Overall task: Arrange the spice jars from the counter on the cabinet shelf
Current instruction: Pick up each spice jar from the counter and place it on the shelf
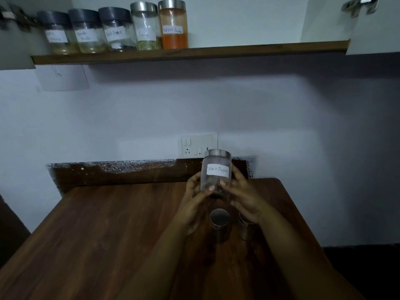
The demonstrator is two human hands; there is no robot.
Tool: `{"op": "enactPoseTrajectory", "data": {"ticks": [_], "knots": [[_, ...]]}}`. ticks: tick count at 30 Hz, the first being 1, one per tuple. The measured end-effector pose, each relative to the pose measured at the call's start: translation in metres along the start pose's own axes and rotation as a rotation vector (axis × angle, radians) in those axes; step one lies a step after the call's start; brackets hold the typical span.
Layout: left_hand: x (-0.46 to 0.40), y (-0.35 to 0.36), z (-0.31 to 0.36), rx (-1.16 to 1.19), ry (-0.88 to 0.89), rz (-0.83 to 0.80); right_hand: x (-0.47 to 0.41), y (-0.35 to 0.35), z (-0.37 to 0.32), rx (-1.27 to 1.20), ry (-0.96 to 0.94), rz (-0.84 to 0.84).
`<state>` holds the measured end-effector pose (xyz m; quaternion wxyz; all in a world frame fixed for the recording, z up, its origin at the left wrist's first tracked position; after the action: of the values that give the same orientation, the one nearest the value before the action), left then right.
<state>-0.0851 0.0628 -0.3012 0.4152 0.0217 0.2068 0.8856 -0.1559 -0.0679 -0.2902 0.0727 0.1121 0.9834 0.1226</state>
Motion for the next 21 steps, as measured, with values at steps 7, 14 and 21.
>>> {"op": "enactPoseTrajectory", "data": {"ticks": [7,14,21], "knots": [[-0.024,0.009,0.082,-0.283,0.199,-0.008,-0.022,0.014,-0.084,0.221,-0.167,0.069],[-0.067,0.053,0.21,-0.526,0.555,-0.053,-0.056,0.043,-0.231,0.431,-0.477,0.08],[-0.124,0.077,0.304,-0.537,0.692,-0.08,-0.105,0.063,-0.328,0.566,-0.574,0.085]]}}
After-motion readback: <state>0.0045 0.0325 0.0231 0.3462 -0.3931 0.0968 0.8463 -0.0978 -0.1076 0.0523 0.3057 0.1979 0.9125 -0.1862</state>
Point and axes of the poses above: each hand's wrist, its own x-axis away from the middle knuckle, its own y-axis out of the palm, z = x × y, the point moved 4 cm from there along -x, towards the middle knuckle, and after that the axes turned 3 degrees about -z, right-handed, at the moved point
